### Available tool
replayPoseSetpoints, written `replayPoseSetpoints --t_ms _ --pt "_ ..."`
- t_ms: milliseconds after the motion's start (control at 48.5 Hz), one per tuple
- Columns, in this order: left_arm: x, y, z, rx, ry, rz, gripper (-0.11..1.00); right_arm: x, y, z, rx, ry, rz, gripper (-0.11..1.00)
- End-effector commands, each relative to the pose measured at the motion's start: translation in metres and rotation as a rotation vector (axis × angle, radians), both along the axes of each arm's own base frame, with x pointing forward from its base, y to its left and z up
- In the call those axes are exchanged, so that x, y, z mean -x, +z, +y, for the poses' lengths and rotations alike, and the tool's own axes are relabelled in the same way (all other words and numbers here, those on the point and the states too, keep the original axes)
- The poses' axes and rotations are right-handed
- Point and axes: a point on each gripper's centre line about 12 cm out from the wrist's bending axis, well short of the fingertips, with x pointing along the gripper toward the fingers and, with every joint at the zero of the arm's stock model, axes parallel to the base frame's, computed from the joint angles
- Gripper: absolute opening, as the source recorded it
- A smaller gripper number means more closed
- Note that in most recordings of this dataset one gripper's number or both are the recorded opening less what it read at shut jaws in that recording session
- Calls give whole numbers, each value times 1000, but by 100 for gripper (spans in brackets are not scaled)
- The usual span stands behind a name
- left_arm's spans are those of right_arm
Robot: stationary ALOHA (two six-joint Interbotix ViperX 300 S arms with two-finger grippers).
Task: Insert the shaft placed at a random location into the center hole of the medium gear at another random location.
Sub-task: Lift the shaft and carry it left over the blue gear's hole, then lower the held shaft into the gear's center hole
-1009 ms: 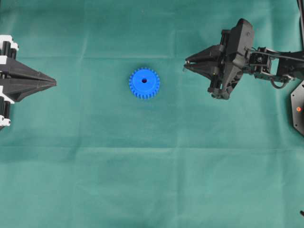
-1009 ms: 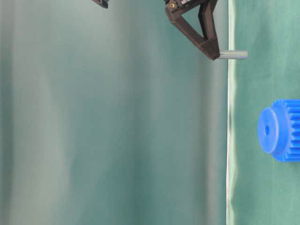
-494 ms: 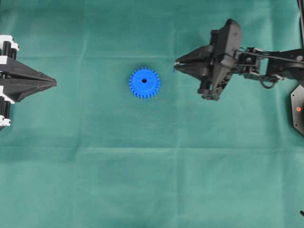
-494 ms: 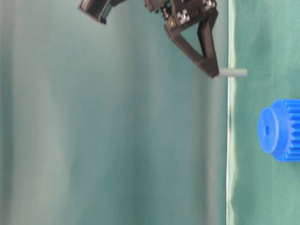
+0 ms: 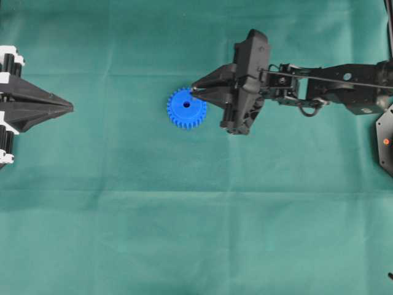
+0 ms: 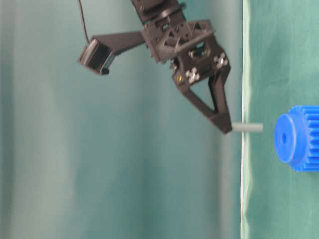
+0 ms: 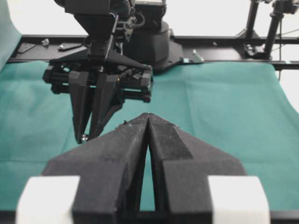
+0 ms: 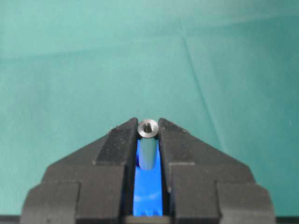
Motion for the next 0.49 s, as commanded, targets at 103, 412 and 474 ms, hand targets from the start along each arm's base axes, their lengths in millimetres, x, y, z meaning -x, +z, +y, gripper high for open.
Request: replayPoseSetpoints --t_ms 103,412,474 --pt "-2 7 0 -1 -2 -17 0 -17 16 2 6 11 -53 14" --pt "-2 7 0 -1 -2 -12 0 -18 13 2 3 11 -38 14" --pt "-2 7 0 -1 -2 -12 0 -17 12 2 4 12 -35 14"
